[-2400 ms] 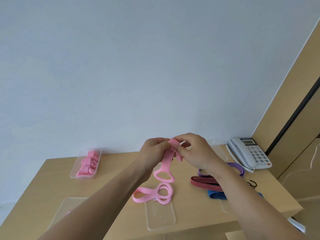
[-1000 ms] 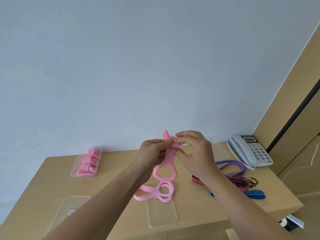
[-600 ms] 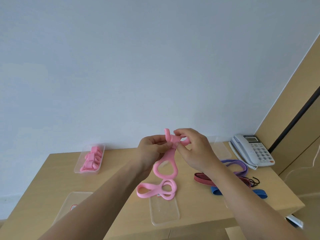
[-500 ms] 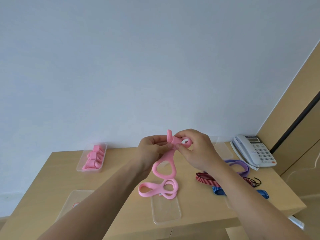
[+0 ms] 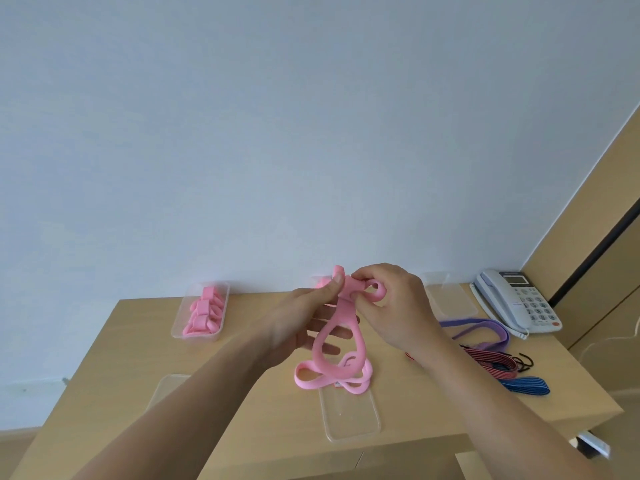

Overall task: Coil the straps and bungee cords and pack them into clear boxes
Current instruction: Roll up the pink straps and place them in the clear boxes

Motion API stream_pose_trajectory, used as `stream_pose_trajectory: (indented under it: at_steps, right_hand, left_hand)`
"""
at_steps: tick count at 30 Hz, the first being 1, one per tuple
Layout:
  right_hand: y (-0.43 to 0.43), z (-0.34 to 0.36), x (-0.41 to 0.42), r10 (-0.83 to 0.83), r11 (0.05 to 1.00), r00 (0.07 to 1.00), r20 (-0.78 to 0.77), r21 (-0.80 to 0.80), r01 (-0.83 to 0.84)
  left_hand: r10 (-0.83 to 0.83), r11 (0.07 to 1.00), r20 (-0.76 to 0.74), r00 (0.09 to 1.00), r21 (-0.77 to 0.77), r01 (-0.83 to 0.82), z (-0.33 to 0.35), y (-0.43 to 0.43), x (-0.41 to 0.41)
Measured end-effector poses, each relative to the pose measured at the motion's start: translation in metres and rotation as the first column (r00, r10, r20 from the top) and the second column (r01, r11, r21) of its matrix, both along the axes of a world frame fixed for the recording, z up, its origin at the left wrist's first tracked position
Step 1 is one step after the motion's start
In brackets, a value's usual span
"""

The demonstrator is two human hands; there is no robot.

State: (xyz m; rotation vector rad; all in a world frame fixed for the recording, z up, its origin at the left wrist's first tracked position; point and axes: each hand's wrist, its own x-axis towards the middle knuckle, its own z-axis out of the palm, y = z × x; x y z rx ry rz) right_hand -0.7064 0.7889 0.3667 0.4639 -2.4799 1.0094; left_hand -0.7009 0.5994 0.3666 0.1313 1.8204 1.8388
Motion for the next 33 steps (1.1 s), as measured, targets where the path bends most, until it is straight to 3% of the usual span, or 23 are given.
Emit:
stream_pose_trajectory:
  at_steps: [5,10,19,24,31,33]
  right_hand:
    - [-0.021,-0.014,0.0,-0.028,0.999,0.983,-0.182,0.035,0.035]
    - [-0.041,-0.035,0.008,-0.041,0.996,0.972,-0.231,0.068,0.058]
    - [-0.053,-0.06,0.007,0.026,0.987,0.992,-0.126,0.162,-0.006]
    - [-0.056,-0.059,-0.022,0.051,0.997,0.998,-0.023,0.067,-0.05]
    - [-0.045,-0.068,-0.081,0.167,0.977,0.972,0.164,0.107,-0.185]
    - [-0.04,-0.076,-0.096,0.183,0.975,0.971,0.157,0.095,-0.199]
  left_hand:
    - [-0.014,0.995,0.052,0.999,0.096,0.009,-0.008,-0.02,0.005]
    - [0.005,0.993,0.112,0.994,0.116,-0.018,-0.016,-0.035,-0.002]
    - [-0.02,0.974,0.222,0.975,0.226,-0.032,-0.041,-0.04,-0.01]
    - [0.0,0.983,0.22,0.975,0.179,-0.041,-0.053,-0.046,-0.034]
    - [0.034,0.995,0.258,0.966,0.081,-0.056,-0.06,-0.037,-0.083]
    - [0.062,0.991,0.3,0.952,0.091,-0.094,-0.065,-0.033,-0.097]
